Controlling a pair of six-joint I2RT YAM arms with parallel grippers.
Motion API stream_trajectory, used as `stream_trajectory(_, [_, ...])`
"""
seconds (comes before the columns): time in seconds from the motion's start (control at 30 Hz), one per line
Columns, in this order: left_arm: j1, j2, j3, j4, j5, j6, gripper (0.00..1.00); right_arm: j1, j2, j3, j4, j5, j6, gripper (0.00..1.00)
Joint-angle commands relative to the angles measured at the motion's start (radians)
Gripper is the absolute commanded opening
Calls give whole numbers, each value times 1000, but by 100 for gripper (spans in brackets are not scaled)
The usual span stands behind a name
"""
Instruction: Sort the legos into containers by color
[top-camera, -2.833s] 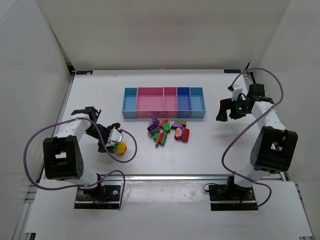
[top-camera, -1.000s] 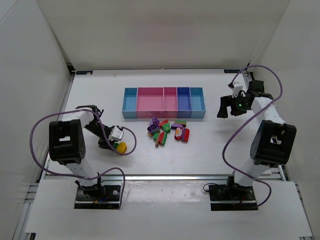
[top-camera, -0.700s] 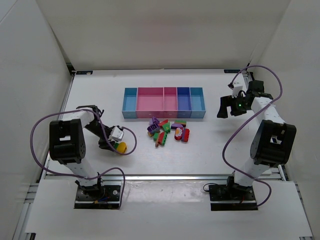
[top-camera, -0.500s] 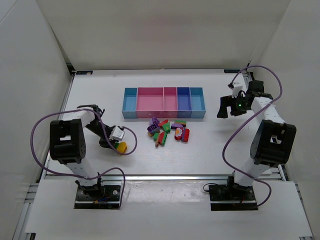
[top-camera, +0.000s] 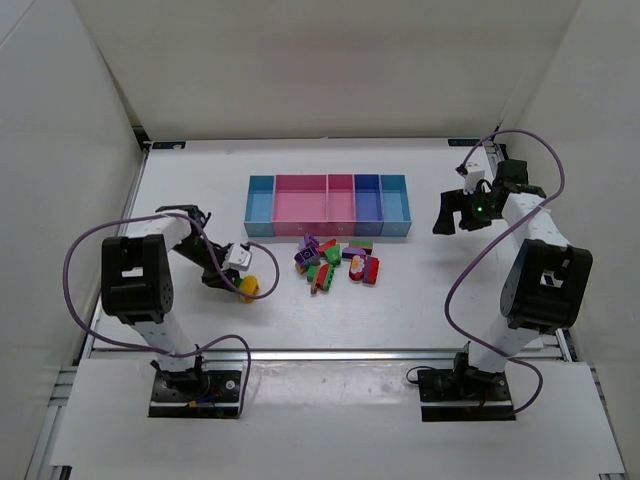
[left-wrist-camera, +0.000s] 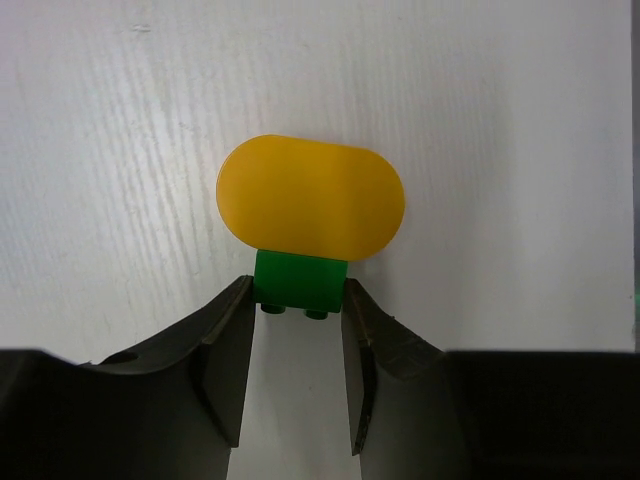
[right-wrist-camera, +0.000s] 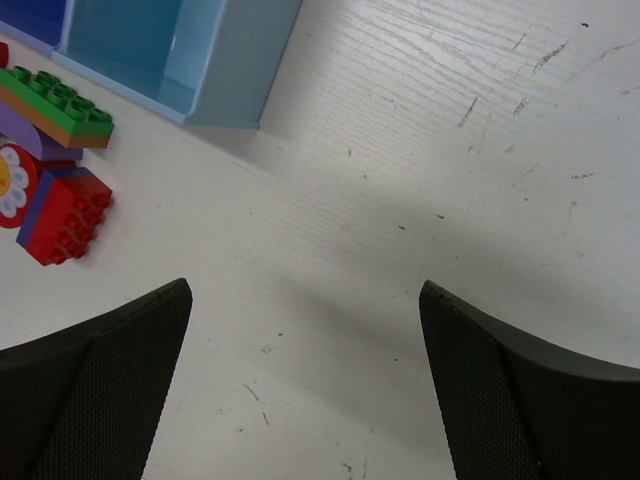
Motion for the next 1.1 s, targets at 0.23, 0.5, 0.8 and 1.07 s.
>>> stream_trajectory(0.23, [34,-260,-52,137,195,-301,10,121,-4,123,45,-141,213,99])
stream_trajectory(0.5, [8,-409,-59,239,186,-334,10,271,51,220,118,-276,489,98])
stream_trajectory(0.8, [8,-391,15,450,155,-639,10,464,160,375,148,-314,571,95])
stream_trajectory(1.07, [-15,-406,3,671,77,-914,10,563,255,470,195,-310,620,94])
